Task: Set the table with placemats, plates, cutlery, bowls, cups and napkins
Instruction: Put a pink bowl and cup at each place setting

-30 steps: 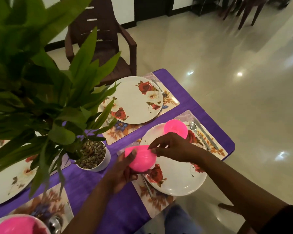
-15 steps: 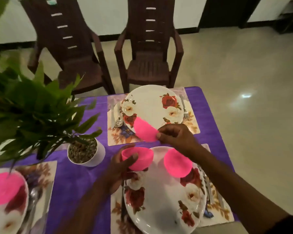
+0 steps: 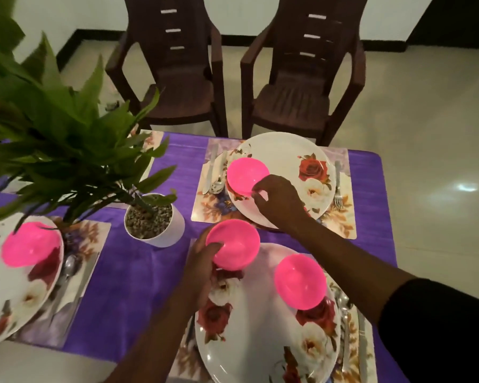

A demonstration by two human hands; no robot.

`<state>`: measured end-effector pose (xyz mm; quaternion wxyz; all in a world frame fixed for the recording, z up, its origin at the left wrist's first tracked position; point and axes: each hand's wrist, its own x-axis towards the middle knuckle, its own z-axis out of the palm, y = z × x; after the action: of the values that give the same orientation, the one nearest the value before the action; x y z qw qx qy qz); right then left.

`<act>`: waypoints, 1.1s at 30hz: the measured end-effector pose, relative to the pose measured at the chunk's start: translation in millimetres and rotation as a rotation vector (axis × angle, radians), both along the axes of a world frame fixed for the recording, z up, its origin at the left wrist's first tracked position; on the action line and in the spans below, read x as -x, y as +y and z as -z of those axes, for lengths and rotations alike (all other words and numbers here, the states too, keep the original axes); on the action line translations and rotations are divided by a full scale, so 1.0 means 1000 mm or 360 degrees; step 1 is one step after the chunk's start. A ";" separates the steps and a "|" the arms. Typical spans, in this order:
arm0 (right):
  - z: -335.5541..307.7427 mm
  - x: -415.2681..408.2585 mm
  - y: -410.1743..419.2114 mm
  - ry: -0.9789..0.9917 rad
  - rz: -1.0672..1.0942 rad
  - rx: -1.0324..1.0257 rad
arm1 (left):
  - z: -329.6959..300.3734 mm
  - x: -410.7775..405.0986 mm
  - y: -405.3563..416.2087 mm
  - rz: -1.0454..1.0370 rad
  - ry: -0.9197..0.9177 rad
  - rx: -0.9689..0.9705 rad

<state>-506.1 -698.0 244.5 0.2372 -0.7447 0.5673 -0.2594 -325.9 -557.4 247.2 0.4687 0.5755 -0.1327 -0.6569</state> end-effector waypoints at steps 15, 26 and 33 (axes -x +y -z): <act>0.035 -0.002 -0.004 0.0203 -0.0103 -0.0002 | -0.002 -0.013 0.007 -0.0057 -0.0120 -0.0021; 0.034 -0.005 -0.005 0.0252 -0.0104 -0.0089 | -0.001 -0.010 0.023 -0.0120 -0.0061 -0.0074; 0.017 -0.003 0.009 0.0318 0.0009 -0.0019 | 0.001 -0.018 0.036 -0.0150 -0.0038 -0.0062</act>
<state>-502.7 -689.2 227.9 0.1830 -0.7639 0.5917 -0.1811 -307.8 -521.6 246.6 0.4863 0.5978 -0.0984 -0.6297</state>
